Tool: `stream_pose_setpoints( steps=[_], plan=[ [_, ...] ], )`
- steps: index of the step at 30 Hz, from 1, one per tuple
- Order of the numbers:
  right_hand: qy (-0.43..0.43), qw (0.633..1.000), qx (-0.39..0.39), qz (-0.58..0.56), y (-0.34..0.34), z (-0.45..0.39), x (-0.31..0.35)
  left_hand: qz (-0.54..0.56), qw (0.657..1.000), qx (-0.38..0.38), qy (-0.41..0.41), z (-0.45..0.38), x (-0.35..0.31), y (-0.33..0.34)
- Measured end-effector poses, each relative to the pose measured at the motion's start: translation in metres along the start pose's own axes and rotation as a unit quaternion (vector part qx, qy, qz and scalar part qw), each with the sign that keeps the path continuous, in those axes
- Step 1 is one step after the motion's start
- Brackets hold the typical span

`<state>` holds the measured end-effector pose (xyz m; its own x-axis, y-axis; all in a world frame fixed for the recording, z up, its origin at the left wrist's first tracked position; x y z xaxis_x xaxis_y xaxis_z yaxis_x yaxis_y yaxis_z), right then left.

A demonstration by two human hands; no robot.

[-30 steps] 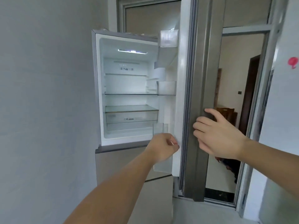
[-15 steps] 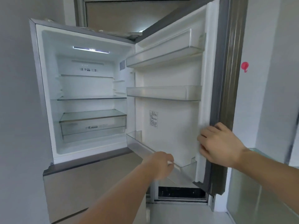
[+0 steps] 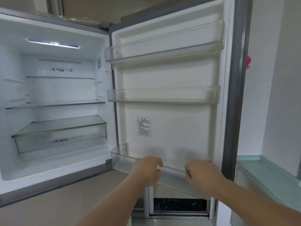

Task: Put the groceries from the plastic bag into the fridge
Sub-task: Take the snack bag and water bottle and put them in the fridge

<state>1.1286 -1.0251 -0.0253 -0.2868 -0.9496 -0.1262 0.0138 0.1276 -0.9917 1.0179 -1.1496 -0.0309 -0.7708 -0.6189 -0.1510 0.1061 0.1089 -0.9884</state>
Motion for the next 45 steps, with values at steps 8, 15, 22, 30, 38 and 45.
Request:
stream_pose_setpoints(
  steps=[8, 15, 22, 30, 38, 45],
  plan=[
    [0.080, 0.996, -0.026, 0.025, 0.008, -0.038, -0.055, 0.025, 1.000, -0.009, 0.013, -0.061, -0.001, -0.006],
    [0.072, 0.997, -0.012, 0.002, 0.011, -0.062, -0.067, -0.003, 0.995, 0.041, 0.086, -0.096, -0.008, -0.005],
    [0.092, 0.994, -0.023, 0.059, 0.006, -0.070, -0.060, -0.030, 0.984, 0.061, 0.162, -0.115, -0.007, -0.014],
    [0.163, 0.985, -0.030, 0.047, 0.001, -0.060, -0.048, 0.029, 0.967, 0.054, 0.249, -0.124, -0.003, -0.010],
    [0.241, 0.969, -0.050, 0.011, 0.005, -0.042, -0.031, 0.121, 0.951, 0.047, 0.279, -0.131, 0.015, 0.011],
    [0.279, 0.957, -0.081, 0.001, -0.018, 0.007, -0.002, 0.128, 0.951, 0.021, 0.281, -0.095, 0.015, -0.017]
  ],
)
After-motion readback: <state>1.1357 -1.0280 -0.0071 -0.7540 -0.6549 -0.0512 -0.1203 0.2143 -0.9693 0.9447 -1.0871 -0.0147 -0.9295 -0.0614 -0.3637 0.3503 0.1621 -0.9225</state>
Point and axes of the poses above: each hand's wrist, its own z-axis away from the middle knuckle, its own y-axis out of the palm, x = y × z, the point moved 6 cm from there along -z, towards the middle knuckle, and after that the axes turned 11 degrees about x, right-handed, at the moved point
